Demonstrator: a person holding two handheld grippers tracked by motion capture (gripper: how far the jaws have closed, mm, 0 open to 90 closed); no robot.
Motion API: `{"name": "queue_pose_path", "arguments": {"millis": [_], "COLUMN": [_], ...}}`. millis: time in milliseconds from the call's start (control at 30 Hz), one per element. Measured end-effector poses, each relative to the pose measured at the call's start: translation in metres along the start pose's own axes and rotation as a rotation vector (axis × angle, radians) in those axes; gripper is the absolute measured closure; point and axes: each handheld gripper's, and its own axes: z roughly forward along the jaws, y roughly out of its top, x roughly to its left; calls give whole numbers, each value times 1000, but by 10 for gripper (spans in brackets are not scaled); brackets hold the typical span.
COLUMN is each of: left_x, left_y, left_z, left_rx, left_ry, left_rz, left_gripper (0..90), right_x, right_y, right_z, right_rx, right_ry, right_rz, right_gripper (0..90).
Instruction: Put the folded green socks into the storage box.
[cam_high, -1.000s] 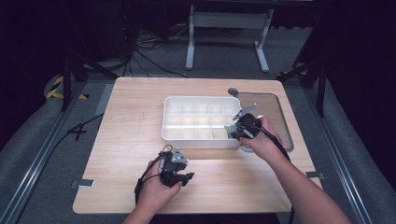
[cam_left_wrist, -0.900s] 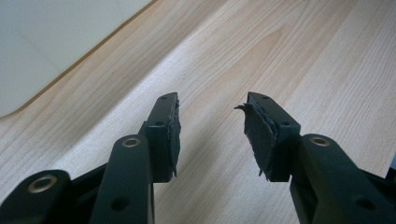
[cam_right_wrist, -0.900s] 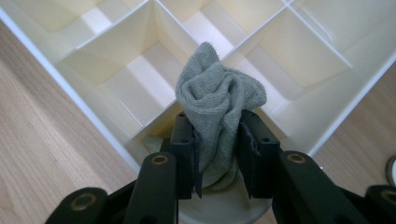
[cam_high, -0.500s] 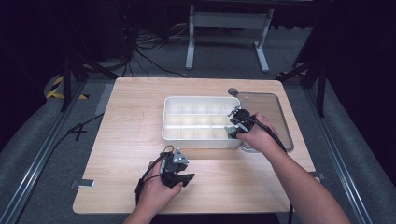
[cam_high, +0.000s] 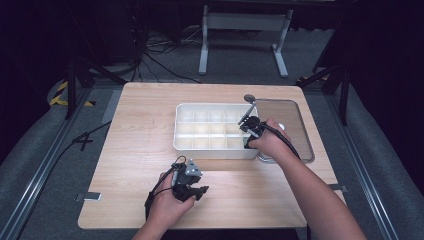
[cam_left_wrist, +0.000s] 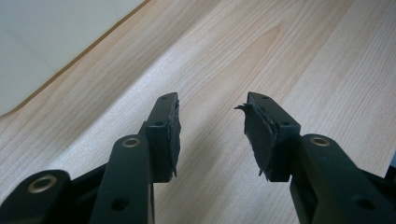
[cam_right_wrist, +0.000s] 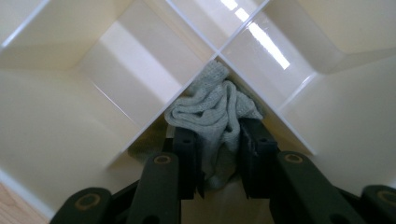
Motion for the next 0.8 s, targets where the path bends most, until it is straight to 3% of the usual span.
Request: {"name": "queue_pose_path", "arguments": {"millis": [167, 300, 467, 633, 800], "left_x": [1, 2, 3, 4, 4], "left_y": [-2, -4, -7, -10, -13], "left_z": [-2, -4, -6, -9, -13], "left_rx": [-6, -7, -14, -13, -24], "left_ry": [5, 12, 14, 23, 28], "left_rz": [-2, -6, -14, -23, -45], "left_gripper": [559, 558, 556, 554, 554], "right_x": [-3, -3, -1, 0, -1], "right_y": [6, 2, -2, -11, -28], "right_z": [2, -2, -15, -38, -62], "right_rx": [47, 22, -21, -105, -265], "right_ry": [18, 21, 36, 22, 37], "right_rz": [9, -35, -30, -40, -61], "right_gripper": [710, 657, 547, 528, 519]}}
